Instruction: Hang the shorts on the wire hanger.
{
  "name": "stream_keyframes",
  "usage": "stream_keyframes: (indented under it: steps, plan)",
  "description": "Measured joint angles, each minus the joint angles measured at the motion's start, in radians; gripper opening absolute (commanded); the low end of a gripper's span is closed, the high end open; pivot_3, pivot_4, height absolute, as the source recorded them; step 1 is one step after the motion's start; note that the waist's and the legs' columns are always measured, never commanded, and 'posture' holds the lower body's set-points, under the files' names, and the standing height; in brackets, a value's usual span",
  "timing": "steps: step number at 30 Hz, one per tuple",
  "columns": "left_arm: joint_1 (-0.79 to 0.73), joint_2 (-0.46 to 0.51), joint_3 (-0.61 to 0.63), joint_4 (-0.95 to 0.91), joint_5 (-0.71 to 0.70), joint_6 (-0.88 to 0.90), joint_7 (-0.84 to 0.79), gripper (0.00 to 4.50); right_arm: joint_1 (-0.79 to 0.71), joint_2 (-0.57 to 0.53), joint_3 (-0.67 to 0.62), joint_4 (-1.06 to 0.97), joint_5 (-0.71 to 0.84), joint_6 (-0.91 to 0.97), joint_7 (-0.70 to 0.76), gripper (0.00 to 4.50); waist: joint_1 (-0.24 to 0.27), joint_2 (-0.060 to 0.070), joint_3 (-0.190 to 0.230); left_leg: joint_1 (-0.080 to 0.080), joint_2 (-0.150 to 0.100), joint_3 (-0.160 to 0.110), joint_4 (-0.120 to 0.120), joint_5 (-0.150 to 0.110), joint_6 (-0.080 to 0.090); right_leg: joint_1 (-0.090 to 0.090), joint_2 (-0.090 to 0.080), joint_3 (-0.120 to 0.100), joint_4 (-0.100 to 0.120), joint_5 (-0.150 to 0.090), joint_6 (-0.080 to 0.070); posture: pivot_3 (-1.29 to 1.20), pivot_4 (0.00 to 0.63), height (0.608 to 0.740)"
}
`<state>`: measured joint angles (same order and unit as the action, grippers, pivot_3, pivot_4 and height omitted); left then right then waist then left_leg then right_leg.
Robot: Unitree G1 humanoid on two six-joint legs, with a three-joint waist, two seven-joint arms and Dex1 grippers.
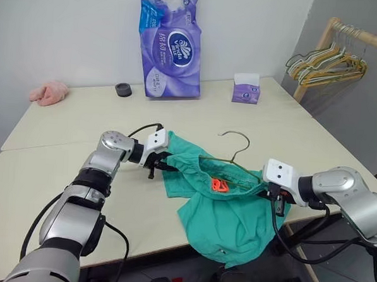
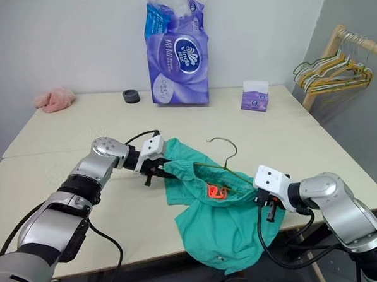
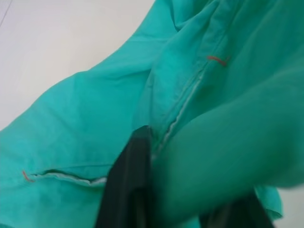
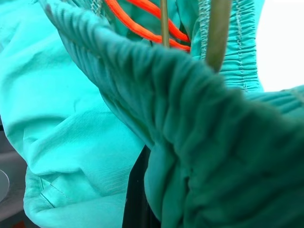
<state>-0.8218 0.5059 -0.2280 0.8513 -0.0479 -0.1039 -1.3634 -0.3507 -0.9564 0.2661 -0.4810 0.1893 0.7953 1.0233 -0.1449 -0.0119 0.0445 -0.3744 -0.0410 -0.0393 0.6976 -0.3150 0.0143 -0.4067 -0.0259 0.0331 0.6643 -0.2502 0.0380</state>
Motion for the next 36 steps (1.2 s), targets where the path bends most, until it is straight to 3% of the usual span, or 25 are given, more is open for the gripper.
stream_keyframes:
  steps: [9,24,36]
  plan:
    - [-0.056,-0.003,0.022,0.107,0.033,-0.093,0.109,0.06,0.058,-0.039,-0.019,-0.02,0.014,-0.001,0.001,0.0,0.0,0.0,0.0,0.0,0.0,0.0,0.0,0.0,0.0,0.0,0.0,0.0,0.0,0.0,0.0,-0.25,0.016,0.74]
    - [-0.055,-0.003,0.023,0.129,0.067,-0.133,0.135,0.06,0.185,-0.109,-0.109,-0.03,0.058,-0.004,-0.001,0.0,0.002,0.0,0.0,0.0,0.0,0.0,0.0,0.0,0.0,0.0,0.0,0.0,0.0,0.0,0.0,-0.25,0.009,0.74]
    - [-0.005,-0.061,0.083,0.07,0.02,-0.136,0.182,0.06,0.123,0.005,-0.169,-0.033,0.142,0.122,-0.076,0.0,0.004,-0.001,-0.001,0.0,0.0,0.0,0.0,0.0,0.0,0.0,0.0,0.0,0.0,0.0,0.001,-0.25,0.025,0.74]
